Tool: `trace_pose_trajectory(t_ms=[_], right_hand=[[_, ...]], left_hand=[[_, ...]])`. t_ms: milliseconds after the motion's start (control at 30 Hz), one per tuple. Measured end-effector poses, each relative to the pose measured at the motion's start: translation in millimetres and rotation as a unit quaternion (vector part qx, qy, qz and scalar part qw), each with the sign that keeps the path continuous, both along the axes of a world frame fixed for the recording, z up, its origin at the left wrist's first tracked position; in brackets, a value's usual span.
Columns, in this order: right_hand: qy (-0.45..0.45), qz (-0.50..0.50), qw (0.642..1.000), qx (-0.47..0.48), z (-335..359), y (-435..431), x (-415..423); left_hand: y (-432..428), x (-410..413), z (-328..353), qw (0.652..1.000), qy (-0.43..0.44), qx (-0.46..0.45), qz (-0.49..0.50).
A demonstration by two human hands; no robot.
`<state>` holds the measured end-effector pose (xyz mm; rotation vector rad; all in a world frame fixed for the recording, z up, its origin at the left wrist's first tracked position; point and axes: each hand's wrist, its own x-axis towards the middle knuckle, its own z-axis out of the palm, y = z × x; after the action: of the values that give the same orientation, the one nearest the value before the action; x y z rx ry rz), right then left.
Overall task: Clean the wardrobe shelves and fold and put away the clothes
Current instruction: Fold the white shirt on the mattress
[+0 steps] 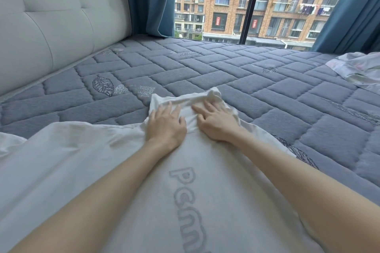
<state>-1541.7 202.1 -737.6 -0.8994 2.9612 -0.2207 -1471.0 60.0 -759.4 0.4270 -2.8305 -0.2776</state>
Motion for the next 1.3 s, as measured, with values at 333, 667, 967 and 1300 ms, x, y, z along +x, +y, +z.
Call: trace_pose_trajectory(t_ms=[333, 667, 967, 1300], right_hand=[[0.061, -0.132, 0.982, -0.119, 7, 37, 14], [-0.103, -0.066, 0.992, -0.023, 20, 86, 221], [-0.052, -0.175, 0.983, -0.009, 0, 219, 316], [-0.111, -0.158, 0.981, -0.012, 1, 293, 409]], left_hand=[[1, 27, 25, 0.997, -0.070, 0.010, -0.013], [80, 197, 48, 0.990, -0.095, 0.082, -0.061], [100, 334, 17, 0.991, -0.121, 0.045, -0.021], [141, 411, 47, 0.957, -0.264, 0.118, -0.028]])
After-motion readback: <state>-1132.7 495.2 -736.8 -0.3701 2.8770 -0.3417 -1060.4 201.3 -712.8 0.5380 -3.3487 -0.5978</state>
